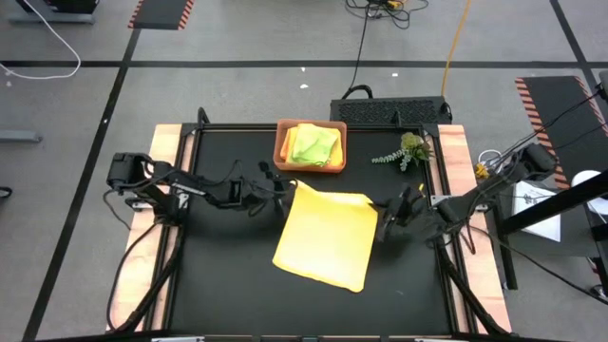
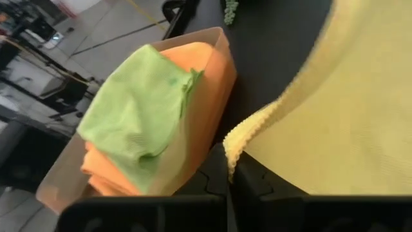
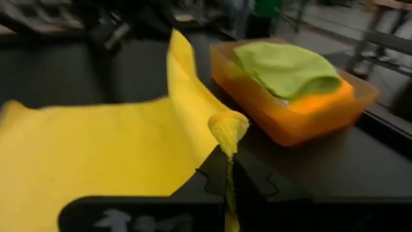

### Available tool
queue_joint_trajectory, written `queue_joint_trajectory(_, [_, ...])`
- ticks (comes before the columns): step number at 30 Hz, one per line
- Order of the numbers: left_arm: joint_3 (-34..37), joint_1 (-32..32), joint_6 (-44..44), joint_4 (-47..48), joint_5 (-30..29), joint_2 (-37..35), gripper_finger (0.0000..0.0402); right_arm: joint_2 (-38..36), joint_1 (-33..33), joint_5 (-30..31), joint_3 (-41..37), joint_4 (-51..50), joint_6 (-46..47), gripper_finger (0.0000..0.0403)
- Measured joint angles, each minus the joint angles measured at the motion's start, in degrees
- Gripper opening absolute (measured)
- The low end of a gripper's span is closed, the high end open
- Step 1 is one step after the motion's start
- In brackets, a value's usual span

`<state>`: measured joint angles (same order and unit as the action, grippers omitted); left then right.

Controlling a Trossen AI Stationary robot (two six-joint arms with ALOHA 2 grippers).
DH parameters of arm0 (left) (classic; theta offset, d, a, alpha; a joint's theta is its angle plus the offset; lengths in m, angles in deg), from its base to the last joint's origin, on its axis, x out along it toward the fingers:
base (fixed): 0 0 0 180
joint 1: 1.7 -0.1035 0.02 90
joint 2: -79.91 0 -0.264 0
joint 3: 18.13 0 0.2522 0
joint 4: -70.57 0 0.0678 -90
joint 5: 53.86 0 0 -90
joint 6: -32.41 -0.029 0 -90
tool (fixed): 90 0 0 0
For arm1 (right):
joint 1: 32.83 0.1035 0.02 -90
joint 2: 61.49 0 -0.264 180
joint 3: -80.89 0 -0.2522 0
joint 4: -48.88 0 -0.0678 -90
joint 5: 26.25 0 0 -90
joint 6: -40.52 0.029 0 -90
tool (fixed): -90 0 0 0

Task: Fold microfiber towels
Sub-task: Fold the yellow towel

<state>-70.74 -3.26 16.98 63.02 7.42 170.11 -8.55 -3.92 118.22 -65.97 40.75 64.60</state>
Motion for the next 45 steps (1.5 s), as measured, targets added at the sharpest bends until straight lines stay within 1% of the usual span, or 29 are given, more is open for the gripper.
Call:
queue_joint_trajectory(6, [0.00,1.02,0.04,-0.01,0.78,-0.01,0.0012,-2.26,0.01,-5.28,-7.36,20.76,-8.30,0.0004])
queue_joint_trajectory(9, [0.00,1.93,0.05,0.00,0.79,-0.01,0.0006,-2.28,0.04,-6.94,-8.68,27.34,-11.34,0.0004])
queue_joint_trajectory(11, [0.00,2.76,0.05,0.01,0.78,-0.01,0.0004,-2.28,0.04,-9.36,-8.72,29.01,-12.34,0.0004])
queue_joint_trajectory(14, [0.00,4.66,0.05,0.16,0.78,-0.01,0.0011,-2.15,0.04,-14.60,-8.72,29.74,-12.51,0.0004])
queue_joint_trajectory(19, [0.00,9.14,0.56,1.75,0.78,-0.01,0.0005,0.30,0.06,-22.91,-8.72,29.73,-6.93,0.0004])
queue_joint_trajectory(23, [0.00,13.34,1.58,3.40,0.78,-0.01,0.0009,5.14,0.38,-27.06,-8.73,31.68,-2.00,0.0004])
queue_joint_trajectory(29, [0.00,19.06,3.40,6.08,0.63,-0.01,0.0004,13.80,3.44,-27.77,-8.74,43.63,-1.16,0.0004])
queue_joint_trajectory(33, [0.00,22.31,5.72,6.87,0.43,0.01,0.0011,17.70,6.10,-27.88,-8.72,50.46,-2.73,0.0004])
queue_joint_trajectory(39, [0.00,26.53,8.25,7.79,0.48,-0.01,0.0004,22.50,9.05,-27.42,-8.72,52.00,-1.46,0.0004])
queue_joint_trajectory(42, [0.34,27.65,10.51,7.84,0.30,-0.01,0.0010,24.84,9.61,-27.31,-8.66,53.14,0.57,0.0004])
queue_joint_trajectory(45, [1.46,28.61,12.69,7.86,0.28,-0.01,0.0014,27.53,10.31,-27.38,-7.43,54.57,0.54,0.0004])
